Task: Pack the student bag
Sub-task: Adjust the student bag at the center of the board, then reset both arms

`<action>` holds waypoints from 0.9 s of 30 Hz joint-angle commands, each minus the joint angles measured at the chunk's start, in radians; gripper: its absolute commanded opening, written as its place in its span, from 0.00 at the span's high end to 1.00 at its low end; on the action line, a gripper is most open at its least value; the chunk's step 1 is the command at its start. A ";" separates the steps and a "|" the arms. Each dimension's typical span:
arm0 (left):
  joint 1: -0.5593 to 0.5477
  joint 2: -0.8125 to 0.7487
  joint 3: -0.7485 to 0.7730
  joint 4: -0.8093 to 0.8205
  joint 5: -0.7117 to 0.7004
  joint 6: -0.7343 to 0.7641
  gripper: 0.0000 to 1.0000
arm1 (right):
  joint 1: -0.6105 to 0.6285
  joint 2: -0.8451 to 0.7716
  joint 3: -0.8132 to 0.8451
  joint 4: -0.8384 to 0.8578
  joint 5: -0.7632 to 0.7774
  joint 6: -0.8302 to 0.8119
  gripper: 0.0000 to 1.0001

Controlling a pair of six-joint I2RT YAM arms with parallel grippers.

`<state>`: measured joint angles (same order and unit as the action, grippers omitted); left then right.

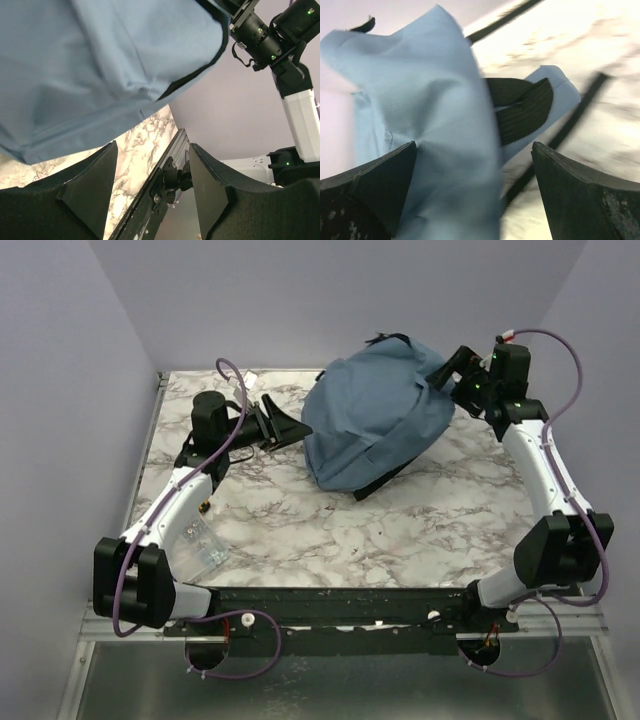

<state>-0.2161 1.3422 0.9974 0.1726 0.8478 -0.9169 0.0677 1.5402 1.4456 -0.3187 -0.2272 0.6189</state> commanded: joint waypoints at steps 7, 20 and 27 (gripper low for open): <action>-0.017 -0.109 0.018 -0.046 0.014 0.075 0.39 | -0.036 -0.170 0.207 -0.454 0.330 -0.261 0.00; -0.057 -0.376 0.296 -0.255 -0.189 0.342 0.37 | -0.036 -0.450 0.272 -0.283 0.158 -0.237 0.00; -0.058 -0.477 0.370 -0.216 -0.342 0.403 0.36 | -0.037 -0.678 0.183 -0.145 0.332 -0.261 0.00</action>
<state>-0.2707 0.8936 1.3388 -0.0410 0.6277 -0.5819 0.0299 0.9546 1.6623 -0.5598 -0.0296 0.3882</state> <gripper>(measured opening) 0.635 0.996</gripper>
